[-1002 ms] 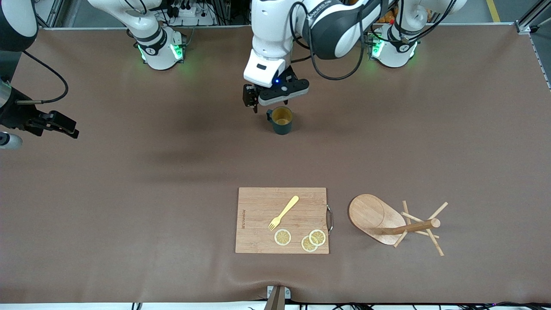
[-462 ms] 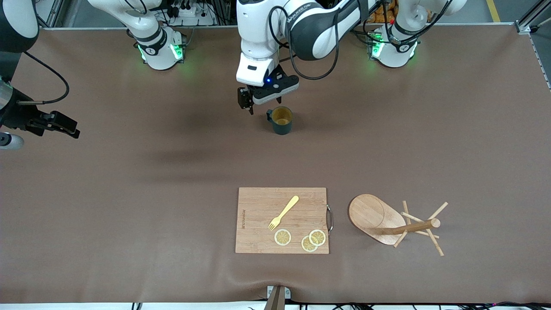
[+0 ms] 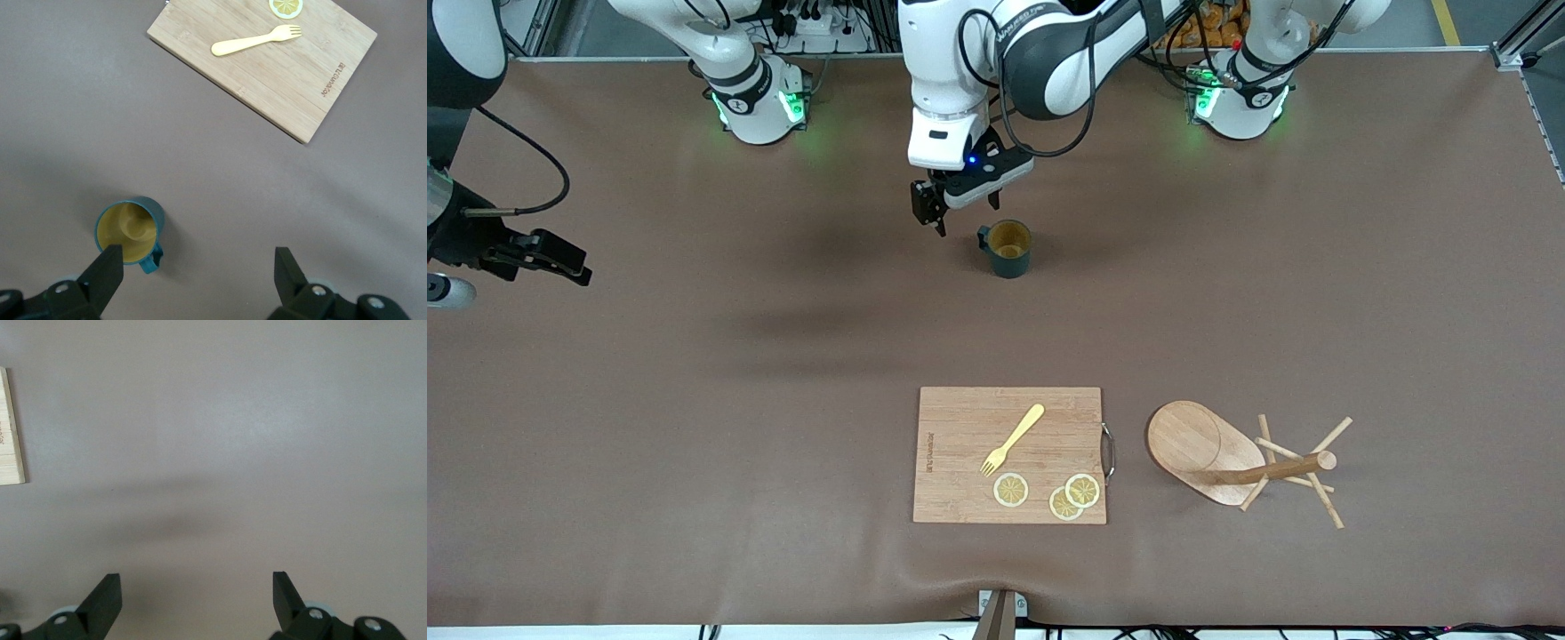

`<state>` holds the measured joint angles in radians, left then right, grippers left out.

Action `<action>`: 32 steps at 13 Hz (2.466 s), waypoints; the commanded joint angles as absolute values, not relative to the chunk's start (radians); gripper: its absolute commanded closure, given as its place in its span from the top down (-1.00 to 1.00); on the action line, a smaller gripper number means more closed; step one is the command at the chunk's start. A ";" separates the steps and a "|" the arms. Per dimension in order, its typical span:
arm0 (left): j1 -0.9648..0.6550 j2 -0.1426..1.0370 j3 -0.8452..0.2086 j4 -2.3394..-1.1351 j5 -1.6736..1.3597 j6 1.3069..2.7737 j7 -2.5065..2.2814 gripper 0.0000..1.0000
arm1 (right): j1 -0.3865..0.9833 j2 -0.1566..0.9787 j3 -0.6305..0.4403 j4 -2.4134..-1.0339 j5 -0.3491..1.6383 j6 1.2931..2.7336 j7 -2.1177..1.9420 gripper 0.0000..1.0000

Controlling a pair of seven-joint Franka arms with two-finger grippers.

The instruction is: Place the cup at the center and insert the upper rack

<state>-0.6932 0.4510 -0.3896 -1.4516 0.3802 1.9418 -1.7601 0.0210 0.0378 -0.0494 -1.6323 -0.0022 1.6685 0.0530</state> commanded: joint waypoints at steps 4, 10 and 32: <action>-0.698 0.454 -0.382 -1.442 0.426 1.902 -1.821 1.00 | -0.002 0.026 -0.032 -1.641 -0.015 1.667 0.054 1.00; -0.693 0.451 -0.382 -1.440 0.436 1.869 -1.914 1.00 | -0.002 0.026 -0.032 -1.651 -0.015 1.669 0.054 1.00; -0.824 0.520 -0.382 -1.440 0.634 1.735 -2.158 1.00 | -0.029 0.014 -0.031 -1.640 -0.012 1.586 0.038 1.00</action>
